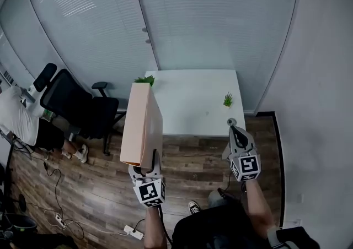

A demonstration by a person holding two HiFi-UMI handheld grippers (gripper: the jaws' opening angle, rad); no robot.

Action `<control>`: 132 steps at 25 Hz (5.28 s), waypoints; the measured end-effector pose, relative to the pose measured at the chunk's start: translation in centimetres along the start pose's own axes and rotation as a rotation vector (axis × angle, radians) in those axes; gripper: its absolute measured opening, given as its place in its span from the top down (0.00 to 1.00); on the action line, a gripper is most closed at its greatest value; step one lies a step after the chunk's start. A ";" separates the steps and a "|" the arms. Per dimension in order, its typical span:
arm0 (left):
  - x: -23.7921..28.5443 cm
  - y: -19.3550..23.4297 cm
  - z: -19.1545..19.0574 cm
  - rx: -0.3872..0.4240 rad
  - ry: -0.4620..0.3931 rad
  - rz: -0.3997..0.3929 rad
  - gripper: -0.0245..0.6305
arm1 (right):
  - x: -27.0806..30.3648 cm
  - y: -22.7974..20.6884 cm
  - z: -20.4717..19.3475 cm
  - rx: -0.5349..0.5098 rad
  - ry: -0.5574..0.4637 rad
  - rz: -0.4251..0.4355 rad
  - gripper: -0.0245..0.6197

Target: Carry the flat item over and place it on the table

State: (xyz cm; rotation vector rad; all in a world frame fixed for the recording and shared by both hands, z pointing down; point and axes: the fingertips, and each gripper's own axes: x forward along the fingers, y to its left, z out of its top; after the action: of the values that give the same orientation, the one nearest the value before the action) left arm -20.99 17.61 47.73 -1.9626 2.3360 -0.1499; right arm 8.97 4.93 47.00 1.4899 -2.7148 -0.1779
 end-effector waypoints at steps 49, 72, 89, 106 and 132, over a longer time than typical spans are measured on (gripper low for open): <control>40.0 -1.8 -5.5 0.336 0.156 -0.114 0.55 | 32.8 -11.7 -4.9 0.086 0.050 -0.015 0.95; 47.0 -12.4 -20.9 1.218 0.326 -0.509 0.55 | 30.8 -14.8 -6.3 0.099 0.111 -0.104 0.96; 44.2 -16.6 -27.5 1.345 0.372 -0.626 0.50 | 29.9 -15.4 -6.8 0.112 0.132 -0.132 0.95; 40.6 -15.4 -31.0 1.357 0.543 -0.864 0.07 | 30.0 -14.1 -8.0 0.146 0.137 -0.117 0.95; 42.5 -7.6 -12.2 0.466 0.204 -0.304 0.07 | 30.9 -11.6 -7.1 0.150 0.124 -0.062 0.95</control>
State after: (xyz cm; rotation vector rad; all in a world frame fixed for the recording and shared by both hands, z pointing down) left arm -22.41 -25.30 60.70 -2.1029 1.8508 -0.8644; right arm 2.73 -27.86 51.99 1.5655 -2.6371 0.1155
